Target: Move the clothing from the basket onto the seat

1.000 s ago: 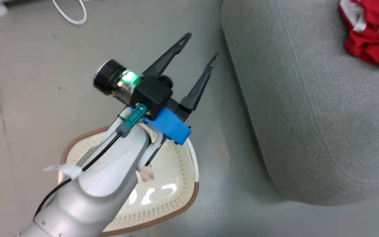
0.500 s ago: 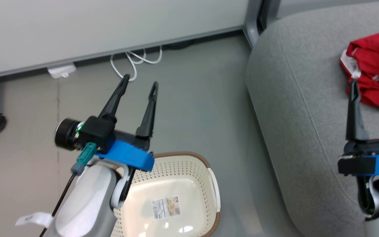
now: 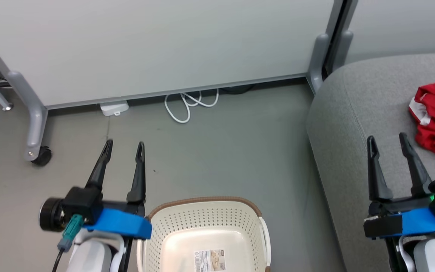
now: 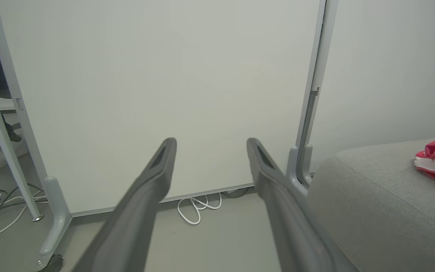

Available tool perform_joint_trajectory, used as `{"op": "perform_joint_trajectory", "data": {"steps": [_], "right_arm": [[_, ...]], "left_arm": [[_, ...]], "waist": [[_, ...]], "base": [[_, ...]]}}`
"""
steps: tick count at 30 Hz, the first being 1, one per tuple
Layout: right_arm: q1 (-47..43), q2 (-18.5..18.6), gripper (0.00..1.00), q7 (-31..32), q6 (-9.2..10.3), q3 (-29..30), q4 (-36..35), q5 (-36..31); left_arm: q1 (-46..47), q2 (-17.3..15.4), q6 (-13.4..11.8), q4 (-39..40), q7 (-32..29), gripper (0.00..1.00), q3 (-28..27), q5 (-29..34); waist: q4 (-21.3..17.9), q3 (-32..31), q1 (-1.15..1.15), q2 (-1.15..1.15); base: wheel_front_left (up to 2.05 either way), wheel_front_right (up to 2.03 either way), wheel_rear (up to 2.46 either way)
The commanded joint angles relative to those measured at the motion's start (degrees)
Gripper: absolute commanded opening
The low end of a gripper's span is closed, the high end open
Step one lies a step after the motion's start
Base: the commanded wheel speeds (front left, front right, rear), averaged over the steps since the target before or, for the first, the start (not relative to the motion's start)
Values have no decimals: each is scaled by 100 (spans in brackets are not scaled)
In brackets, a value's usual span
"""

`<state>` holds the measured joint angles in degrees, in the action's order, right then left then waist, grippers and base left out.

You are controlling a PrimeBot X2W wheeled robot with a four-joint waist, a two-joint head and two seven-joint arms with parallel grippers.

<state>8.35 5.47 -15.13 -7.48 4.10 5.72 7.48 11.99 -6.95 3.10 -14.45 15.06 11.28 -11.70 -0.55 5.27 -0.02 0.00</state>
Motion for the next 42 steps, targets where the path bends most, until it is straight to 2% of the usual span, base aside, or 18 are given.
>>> {"op": "perform_joint_trajectory", "data": {"steps": [1,14,35,36,42], "right_arm": [[-141,-43,100,-2,-3,7,14,23],[-538,-172,100,-2,-3,4,225,96],[-590,-251,100,-1,-3,-84,498,145],[-558,-232,0,0,0,-82,489,130],[-650,-244,0,33,0,-77,785,194]], "left_arm": [[-148,40,41,44,16,100,-110,67],[-728,318,193,196,16,100,-809,303],[-805,405,329,166,16,100,-1004,527],[-812,397,313,167,0,0,-994,523],[-1019,405,317,-129,-63,0,-1008,457]], "waist": [[84,-110,2,0],[255,-423,2,0],[308,-504,2,0],[309,-505,2,0],[308,-506,2,0]], "base": [[0,0,0],[0,0,0],[0,0,0],[0,0,0],[0,0,0]]}}
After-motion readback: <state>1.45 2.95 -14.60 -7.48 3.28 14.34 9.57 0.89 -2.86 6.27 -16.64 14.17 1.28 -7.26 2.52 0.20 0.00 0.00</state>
